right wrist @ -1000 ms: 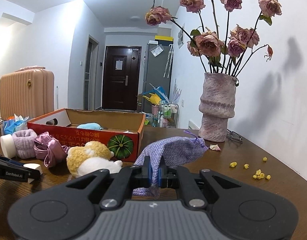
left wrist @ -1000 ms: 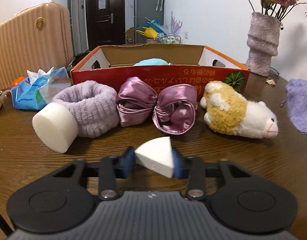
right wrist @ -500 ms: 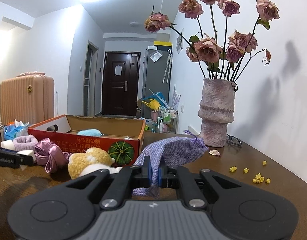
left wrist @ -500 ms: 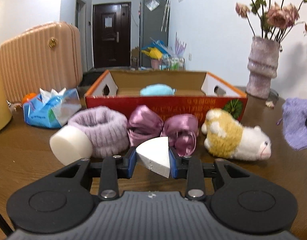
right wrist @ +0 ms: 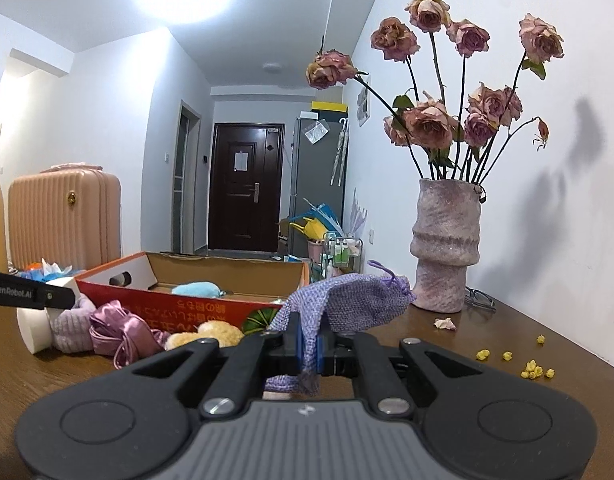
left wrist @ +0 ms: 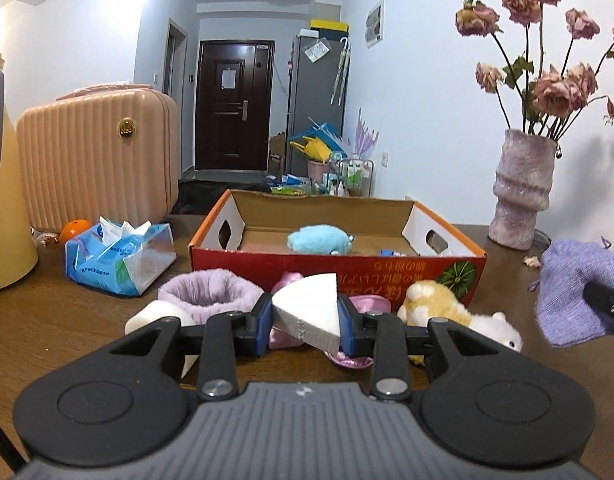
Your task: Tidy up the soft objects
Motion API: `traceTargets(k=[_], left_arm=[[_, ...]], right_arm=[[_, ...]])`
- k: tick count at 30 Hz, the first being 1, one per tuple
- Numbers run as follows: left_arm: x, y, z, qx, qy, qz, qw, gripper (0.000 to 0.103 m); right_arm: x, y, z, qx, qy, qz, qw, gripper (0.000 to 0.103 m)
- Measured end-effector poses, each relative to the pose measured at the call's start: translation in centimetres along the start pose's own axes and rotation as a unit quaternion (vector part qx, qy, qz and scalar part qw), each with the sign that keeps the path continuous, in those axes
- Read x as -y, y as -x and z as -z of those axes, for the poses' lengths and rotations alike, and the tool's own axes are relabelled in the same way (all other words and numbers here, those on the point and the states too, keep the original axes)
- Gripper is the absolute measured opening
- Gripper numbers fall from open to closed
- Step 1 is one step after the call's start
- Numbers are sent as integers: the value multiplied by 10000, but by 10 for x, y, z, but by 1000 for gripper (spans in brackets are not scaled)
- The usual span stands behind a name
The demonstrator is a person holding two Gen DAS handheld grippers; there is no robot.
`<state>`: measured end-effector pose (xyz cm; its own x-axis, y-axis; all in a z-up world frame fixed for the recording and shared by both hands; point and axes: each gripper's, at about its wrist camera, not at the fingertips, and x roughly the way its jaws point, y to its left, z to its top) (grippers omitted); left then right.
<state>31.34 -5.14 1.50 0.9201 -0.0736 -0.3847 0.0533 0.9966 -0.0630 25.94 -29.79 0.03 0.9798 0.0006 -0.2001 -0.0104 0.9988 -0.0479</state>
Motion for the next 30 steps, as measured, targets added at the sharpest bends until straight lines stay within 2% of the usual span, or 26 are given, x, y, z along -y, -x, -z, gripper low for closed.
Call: traceTargets(k=[16,30], left_arm=[[4,9,-13,275,212,55,9994,34],[-3,-4,-34,450,521,-41,9976,34]], right_arm=[[-32,-5,-10,304,28,-173,9994,6],[-53,-26,-23,485,78,-290,9984,6]])
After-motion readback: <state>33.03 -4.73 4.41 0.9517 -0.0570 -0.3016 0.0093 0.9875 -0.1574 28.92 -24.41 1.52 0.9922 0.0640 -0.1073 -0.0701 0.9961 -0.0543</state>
